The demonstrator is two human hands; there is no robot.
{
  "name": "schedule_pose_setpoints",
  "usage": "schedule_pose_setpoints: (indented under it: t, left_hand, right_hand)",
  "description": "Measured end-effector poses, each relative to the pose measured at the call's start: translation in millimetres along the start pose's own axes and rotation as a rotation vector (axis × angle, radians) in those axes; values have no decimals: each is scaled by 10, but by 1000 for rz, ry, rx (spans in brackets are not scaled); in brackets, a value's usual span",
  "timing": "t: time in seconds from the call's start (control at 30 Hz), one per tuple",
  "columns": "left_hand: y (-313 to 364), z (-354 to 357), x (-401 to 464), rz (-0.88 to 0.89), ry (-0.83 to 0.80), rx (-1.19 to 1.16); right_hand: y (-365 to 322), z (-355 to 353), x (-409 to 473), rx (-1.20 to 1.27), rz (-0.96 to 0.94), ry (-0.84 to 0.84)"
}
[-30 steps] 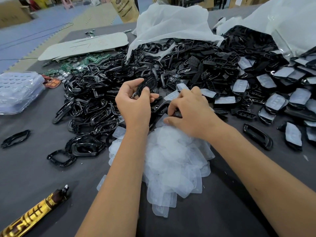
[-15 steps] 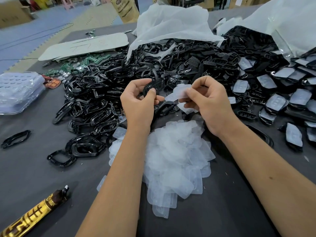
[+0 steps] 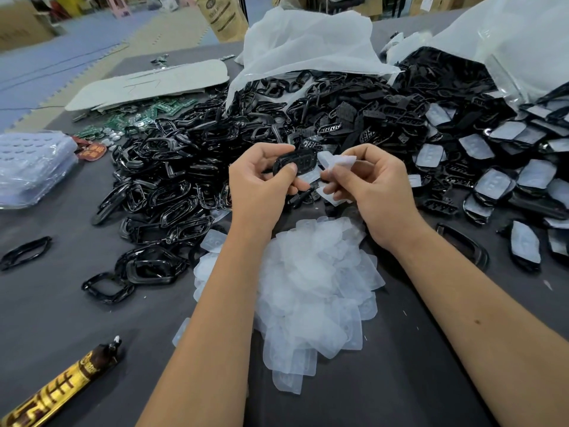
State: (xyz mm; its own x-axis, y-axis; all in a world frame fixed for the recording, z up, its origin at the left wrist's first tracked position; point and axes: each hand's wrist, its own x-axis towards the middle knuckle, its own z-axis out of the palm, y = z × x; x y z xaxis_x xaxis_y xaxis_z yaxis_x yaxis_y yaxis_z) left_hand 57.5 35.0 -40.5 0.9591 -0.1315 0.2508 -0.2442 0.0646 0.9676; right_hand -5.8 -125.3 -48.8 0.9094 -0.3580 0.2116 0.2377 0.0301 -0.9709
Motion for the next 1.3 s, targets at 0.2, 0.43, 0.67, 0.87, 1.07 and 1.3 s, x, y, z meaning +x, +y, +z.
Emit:
schedule_pose_setpoints:
  t: [0.2,0.43,0.67,0.87,1.07,1.3]
  left_hand:
    - [-47,31,-22,-111,-76,-15]
    - [-84,22,-2,-151,-114,-44]
    - [-56,28,-24,-154,-173,-84]
    - [-14,57,-74,-125,-243,-96]
    - [-5,56,-90,-127,-286,-107]
    - [5,73,-100,-126,-289,-105]
  right_hand:
    - [56,12,18,-47,-54,29]
    - [58,7,17,36,-44,72]
    - [98,-5,41,-108,-143,94]
    - [114,26,5,-187,-176,129]
    - [111,39,-1,-241,-184,179]
    - [95,39,-2,-303,-192,236]
